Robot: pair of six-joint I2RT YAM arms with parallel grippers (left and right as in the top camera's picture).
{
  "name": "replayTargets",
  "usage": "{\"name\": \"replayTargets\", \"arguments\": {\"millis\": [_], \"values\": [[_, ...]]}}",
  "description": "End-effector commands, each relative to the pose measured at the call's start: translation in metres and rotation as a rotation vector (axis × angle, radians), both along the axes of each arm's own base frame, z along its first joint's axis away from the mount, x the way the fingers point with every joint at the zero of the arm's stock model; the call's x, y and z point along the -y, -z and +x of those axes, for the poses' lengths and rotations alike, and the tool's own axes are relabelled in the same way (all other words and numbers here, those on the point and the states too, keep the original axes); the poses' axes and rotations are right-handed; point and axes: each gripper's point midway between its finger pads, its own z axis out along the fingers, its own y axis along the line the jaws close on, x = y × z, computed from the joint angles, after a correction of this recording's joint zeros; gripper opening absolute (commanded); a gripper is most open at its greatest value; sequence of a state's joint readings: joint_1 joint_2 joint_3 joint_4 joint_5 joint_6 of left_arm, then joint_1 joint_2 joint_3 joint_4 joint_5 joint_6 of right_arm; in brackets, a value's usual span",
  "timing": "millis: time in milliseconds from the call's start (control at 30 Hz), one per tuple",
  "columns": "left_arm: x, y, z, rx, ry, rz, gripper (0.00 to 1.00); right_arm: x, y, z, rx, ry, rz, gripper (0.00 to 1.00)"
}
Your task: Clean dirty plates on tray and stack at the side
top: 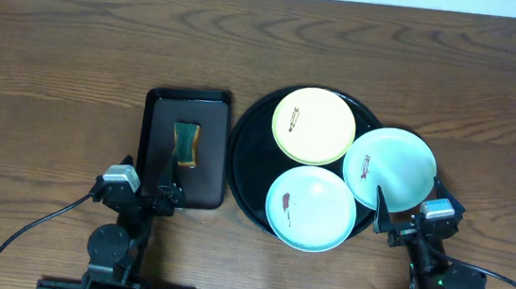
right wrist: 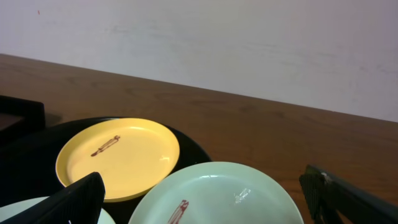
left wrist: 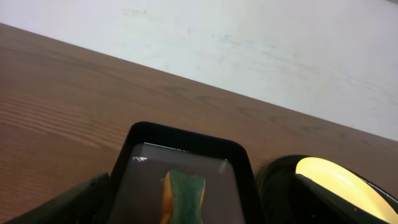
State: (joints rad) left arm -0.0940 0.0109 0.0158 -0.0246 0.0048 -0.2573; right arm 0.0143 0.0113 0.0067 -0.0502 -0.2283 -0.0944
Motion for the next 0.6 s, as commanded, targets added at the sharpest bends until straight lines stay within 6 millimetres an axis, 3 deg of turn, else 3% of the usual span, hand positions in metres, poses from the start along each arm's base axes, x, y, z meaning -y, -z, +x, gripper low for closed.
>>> {"name": "replayTargets", "arguments": {"millis": [0,233,333,567], "values": [[-0.004,0.015,-0.001,-0.049,-0.016,0.024,0.91,-0.002,0.0,-0.001,-0.003,-0.009,0.012,0.99],[0.006,0.0,-0.002,-0.011,0.042,0.013,0.91,-0.02,-0.014,-0.008,-0.027,-0.112,0.191,0.99],[0.009,-0.02,-0.008,-0.002,0.06,0.008,0.91,-0.022,-0.05,-0.016,0.009,-0.132,0.261,0.99],[0.007,-0.097,-0.031,-0.04,0.059,0.009,0.91,-0.011,-0.13,-0.027,-0.021,-0.057,0.158,0.99]]}}
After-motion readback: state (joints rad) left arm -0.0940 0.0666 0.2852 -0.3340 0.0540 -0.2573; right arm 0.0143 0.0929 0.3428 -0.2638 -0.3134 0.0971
